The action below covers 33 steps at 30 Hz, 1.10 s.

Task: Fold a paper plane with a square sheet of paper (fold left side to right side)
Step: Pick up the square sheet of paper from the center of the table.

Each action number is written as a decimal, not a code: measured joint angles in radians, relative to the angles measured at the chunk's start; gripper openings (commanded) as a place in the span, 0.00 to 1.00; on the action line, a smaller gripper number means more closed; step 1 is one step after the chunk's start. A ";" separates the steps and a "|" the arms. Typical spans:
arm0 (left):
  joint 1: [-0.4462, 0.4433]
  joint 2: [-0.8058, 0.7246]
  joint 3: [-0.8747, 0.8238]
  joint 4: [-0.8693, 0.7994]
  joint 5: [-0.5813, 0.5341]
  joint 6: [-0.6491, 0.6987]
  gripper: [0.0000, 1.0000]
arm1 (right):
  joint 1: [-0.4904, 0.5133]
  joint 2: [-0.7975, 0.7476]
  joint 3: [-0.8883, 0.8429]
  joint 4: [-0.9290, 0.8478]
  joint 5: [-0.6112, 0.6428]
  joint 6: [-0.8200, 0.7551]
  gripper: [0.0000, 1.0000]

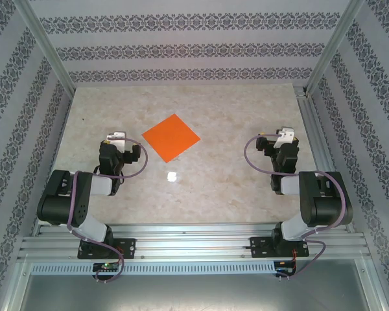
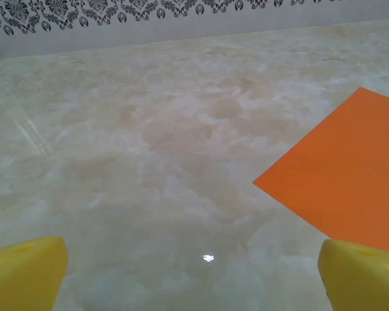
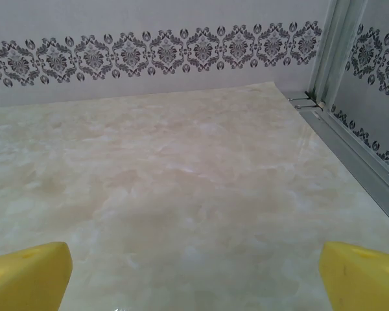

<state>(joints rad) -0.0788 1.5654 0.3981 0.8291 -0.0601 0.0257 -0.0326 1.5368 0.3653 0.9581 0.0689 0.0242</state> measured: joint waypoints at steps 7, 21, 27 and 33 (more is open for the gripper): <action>0.000 0.000 0.000 0.000 0.000 0.000 1.00 | -0.003 0.000 0.000 0.000 -0.013 0.000 0.98; 0.000 -0.131 0.093 -0.251 -0.008 -0.001 1.00 | -0.002 -0.151 -0.027 -0.108 -0.003 0.010 0.98; 0.000 -0.341 0.320 -0.623 -0.006 -0.117 1.00 | 0.069 -0.385 0.163 -0.507 0.031 0.064 0.98; 0.000 -0.282 0.519 -0.969 0.085 -0.292 1.00 | 0.293 -0.322 0.431 -0.848 0.021 0.163 0.98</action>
<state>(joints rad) -0.0788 1.2835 0.9169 -0.1398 0.0254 -0.2665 0.2600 1.2144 0.7959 0.1097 0.0902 0.1867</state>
